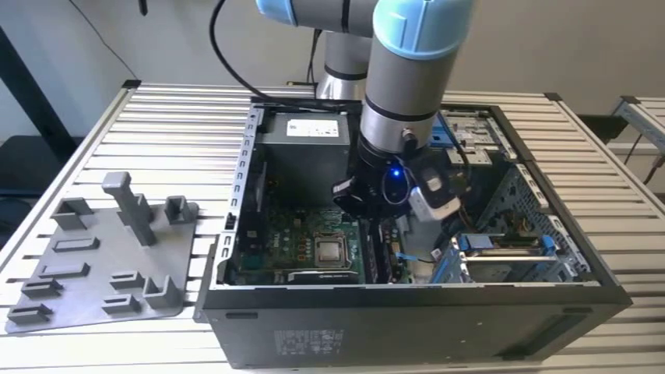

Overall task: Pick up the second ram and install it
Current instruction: 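Press down the second ram until it locks into place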

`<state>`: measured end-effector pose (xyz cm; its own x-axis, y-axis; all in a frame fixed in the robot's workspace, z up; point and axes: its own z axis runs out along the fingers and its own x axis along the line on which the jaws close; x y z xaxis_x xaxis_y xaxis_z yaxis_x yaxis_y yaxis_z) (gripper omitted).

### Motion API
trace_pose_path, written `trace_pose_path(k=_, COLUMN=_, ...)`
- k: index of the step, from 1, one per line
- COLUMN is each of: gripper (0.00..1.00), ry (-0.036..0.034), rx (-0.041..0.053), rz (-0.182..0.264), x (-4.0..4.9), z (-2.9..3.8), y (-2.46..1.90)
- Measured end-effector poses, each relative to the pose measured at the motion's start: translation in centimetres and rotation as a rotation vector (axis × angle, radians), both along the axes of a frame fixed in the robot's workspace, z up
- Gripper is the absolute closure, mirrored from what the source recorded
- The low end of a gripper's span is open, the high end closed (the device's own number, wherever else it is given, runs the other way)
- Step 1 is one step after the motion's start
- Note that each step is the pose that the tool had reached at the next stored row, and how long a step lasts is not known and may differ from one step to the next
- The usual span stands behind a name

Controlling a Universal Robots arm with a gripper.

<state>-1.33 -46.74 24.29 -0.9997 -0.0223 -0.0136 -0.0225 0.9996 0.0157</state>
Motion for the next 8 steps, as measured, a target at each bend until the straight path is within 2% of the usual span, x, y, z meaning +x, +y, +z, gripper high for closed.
trace_pose_path(k=8, gripper=0.89, ry=-0.0002, rx=0.0, rz=0.074, x=0.0, z=0.0, y=0.0)
